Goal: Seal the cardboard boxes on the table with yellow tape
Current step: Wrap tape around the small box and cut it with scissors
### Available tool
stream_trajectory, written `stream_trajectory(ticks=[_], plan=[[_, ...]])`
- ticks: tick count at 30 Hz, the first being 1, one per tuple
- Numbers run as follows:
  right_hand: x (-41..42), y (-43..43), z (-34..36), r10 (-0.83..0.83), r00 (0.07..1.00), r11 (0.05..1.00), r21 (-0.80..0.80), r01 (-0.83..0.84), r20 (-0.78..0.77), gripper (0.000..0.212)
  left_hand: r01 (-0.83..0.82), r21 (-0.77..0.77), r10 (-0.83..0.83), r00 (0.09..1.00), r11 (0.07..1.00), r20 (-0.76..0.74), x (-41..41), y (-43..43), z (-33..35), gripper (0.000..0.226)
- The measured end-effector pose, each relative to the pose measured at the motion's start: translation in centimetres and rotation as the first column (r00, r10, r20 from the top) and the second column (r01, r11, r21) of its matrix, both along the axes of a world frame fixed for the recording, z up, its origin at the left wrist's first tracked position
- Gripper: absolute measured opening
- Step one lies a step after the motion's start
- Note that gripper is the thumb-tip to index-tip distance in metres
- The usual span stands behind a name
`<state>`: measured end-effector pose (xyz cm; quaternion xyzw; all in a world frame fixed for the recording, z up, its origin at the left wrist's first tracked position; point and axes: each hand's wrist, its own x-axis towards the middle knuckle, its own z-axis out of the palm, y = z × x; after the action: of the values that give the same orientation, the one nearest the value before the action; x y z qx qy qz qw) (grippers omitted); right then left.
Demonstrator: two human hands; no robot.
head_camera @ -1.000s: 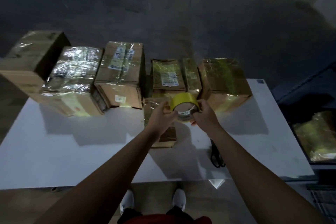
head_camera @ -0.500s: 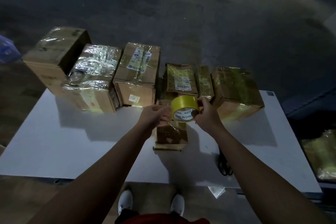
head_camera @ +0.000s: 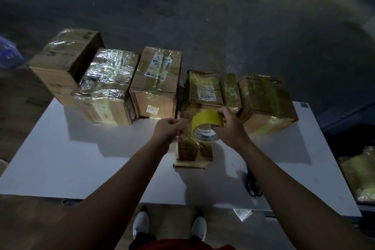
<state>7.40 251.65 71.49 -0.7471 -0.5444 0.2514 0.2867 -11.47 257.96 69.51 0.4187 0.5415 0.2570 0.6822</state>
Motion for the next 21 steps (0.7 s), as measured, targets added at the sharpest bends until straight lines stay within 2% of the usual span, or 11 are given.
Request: stream_trajectory(ticks=[3,7,11,16,21], plan=[[-0.2,0.2,0.6,0.077,0.996,0.997,0.011,-0.077,-0.044,0.035,-0.015,0.015,0.016,0.997,1.0,-0.076,-0.3,0.3,-0.1,0.029],[-0.5,0.7,1.0,0.17,0.985,0.985,0.004,-0.17,0.004,0.037,-0.044,-0.006,0.043,0.991,0.999,-0.123,-0.8,0.2,-0.3,0.026],[-0.8,1.3,1.2,0.253,0.96,0.966,0.028,-0.258,0.12,0.037,-0.076,-0.02,0.072,0.985,0.997,-0.158,-1.3,0.1,-0.7,0.019],[-0.4,1.8,2.0,0.286,0.913,0.957,-0.037,-0.288,0.289,0.037,-0.092,0.02,0.094,0.976,0.996,-0.198,-2.2,1.1,-1.3,0.019],[-1.1,2.2,2.0,0.362,0.825,0.93,-0.101,-0.355,0.434,0.033,-0.103,-0.006,0.1,0.975,0.995,-0.199,-1.9,0.9,-2.9,0.02]])
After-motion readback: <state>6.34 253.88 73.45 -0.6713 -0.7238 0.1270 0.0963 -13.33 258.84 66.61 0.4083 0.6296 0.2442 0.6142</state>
